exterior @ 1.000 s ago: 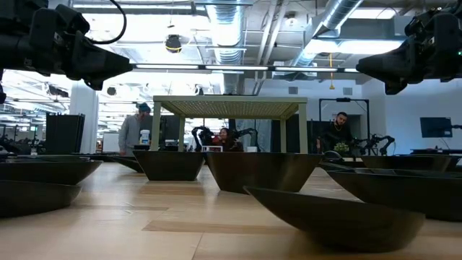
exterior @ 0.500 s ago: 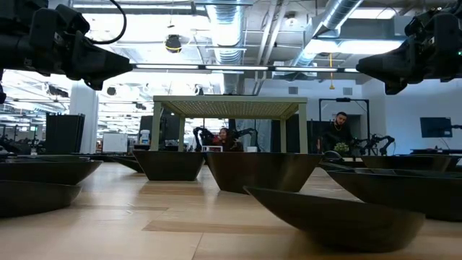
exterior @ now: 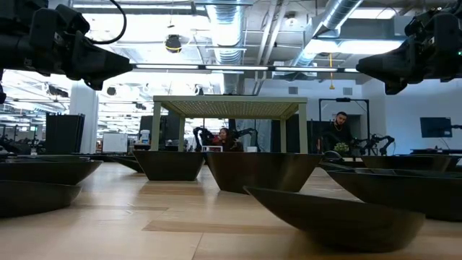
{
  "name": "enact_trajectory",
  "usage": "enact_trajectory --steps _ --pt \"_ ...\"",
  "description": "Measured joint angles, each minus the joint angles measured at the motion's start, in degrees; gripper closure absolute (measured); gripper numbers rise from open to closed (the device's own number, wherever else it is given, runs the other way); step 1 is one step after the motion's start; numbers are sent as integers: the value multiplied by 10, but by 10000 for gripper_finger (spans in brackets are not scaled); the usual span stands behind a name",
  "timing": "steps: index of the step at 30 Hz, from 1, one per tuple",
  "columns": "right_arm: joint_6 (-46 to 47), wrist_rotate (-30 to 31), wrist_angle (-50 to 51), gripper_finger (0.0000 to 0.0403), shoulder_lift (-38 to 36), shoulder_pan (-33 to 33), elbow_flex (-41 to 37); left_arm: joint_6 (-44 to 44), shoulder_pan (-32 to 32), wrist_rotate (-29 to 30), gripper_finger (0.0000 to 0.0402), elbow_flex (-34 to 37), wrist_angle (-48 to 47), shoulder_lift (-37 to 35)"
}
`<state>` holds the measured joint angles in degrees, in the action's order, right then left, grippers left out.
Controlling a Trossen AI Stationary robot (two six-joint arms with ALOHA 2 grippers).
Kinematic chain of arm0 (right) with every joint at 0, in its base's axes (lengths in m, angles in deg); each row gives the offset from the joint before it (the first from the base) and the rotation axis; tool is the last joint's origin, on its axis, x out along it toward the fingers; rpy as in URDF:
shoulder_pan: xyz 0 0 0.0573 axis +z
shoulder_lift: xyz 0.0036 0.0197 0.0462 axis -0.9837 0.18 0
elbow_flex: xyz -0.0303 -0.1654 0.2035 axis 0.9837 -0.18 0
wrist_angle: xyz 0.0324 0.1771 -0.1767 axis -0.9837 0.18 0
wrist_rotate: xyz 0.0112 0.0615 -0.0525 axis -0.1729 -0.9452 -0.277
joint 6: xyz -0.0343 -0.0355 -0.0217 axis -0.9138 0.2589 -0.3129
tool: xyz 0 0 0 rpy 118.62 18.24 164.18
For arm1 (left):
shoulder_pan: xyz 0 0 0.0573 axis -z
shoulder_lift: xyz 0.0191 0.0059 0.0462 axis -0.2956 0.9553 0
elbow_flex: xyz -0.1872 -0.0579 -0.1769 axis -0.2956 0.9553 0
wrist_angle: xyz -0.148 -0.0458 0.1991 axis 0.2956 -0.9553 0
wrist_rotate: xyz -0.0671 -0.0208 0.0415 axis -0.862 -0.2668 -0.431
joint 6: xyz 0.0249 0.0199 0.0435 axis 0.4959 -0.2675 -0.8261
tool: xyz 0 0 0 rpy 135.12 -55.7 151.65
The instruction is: Pick & Place Mini shaped plates
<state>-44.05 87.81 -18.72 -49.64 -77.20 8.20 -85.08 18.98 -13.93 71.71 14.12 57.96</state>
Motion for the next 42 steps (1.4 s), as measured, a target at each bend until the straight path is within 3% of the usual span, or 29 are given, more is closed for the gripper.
enact_trajectory --steps 12,19,25,30,33,36,42 --pt "0 2 -7 321 0 -1 0 2 0 0 293 0 6 0" --pt "0 -1 -8 321 0 -1 0 64 1 0 293 0 14 0" --pt "-52 -1 -78 321 0 -9 0 64 1 -4 293 0 91 0" --pt "-65 -31 -152 321 0 -11 1 55 1 -25 293 -44 82 30" --pt "-76 -68 -165 320 15 -10 20 24 1 -30 293 -115 6 84" --pt "-81 -79 -171 320 58 -10 57 21 1 -12 293 -211 -130 146" --pt "-108 -97 -168 320 229 -5 145 90 1 -4 293 -379 -399 249"
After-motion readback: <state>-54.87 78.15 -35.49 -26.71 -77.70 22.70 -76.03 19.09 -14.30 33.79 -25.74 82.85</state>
